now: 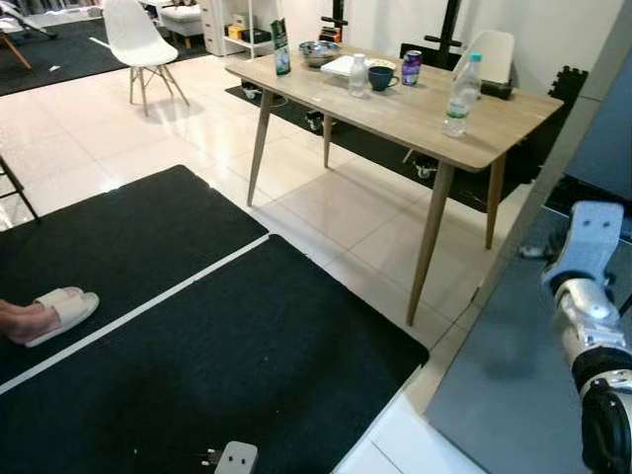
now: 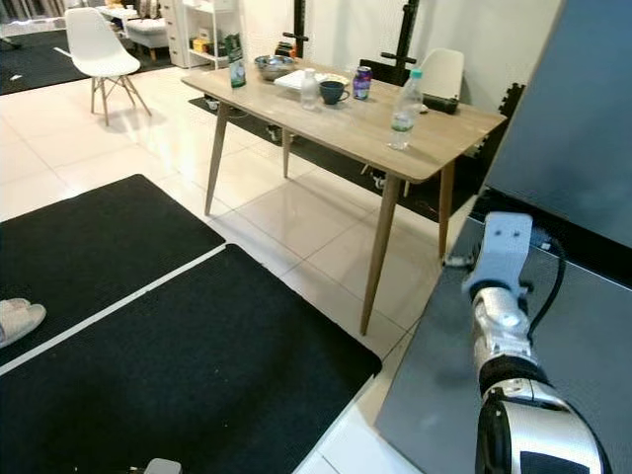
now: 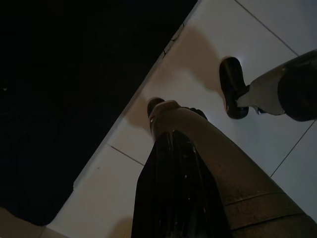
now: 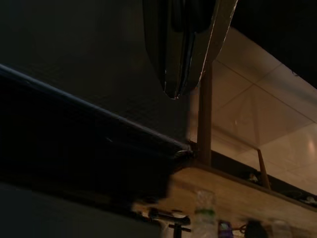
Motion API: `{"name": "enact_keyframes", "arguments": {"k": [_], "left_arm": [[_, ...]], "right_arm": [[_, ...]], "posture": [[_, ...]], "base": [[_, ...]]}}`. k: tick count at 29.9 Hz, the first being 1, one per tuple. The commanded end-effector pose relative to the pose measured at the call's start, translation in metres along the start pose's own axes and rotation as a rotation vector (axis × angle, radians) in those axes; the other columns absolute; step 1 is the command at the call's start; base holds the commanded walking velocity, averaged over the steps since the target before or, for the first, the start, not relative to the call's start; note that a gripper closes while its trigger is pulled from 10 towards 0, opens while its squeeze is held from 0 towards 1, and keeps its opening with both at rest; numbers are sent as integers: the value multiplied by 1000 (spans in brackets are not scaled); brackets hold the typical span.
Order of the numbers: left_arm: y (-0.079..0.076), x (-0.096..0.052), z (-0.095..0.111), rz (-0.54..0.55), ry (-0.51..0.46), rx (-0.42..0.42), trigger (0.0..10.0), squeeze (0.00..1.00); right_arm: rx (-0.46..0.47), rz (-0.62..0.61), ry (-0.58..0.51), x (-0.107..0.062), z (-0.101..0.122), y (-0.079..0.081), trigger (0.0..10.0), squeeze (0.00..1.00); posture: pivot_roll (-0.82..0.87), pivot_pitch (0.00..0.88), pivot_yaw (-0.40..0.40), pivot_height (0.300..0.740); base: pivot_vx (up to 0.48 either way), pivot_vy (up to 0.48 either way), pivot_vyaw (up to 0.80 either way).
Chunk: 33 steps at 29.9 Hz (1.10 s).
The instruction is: Restocking fridge
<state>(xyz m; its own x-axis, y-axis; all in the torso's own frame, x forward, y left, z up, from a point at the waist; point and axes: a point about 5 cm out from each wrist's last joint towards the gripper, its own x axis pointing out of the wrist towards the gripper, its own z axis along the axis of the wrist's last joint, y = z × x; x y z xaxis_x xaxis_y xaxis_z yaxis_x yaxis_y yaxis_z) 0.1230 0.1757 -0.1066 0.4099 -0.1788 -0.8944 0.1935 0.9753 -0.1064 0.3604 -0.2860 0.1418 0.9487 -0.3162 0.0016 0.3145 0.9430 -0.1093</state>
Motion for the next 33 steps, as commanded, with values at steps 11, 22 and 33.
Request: {"name": "enact_keyframes", "arguments": {"k": [11, 22, 33], "left_arm": [[-1, -3, -21, -13, 75, -12, 10000, 0], [-2, -2, -16, -14, 65, -7, 10000, 0], [-3, -1, -14, -11, 61, -17, 10000, 0]], "right_arm": [[-74, 42, 260, -44, -84, 3, 10000, 0], [-40, 100, 547, -102, -153, -2, 10000, 0], [-30, 136, 702, -131, -179, -1, 10000, 0]], "posture": [[-36, 0, -41, 740], [-37, 0, -45, 740], [-38, 0, -50, 740]], "base": [[0, 0, 0], [0, 0, 0], [0, 0, 0]]}}
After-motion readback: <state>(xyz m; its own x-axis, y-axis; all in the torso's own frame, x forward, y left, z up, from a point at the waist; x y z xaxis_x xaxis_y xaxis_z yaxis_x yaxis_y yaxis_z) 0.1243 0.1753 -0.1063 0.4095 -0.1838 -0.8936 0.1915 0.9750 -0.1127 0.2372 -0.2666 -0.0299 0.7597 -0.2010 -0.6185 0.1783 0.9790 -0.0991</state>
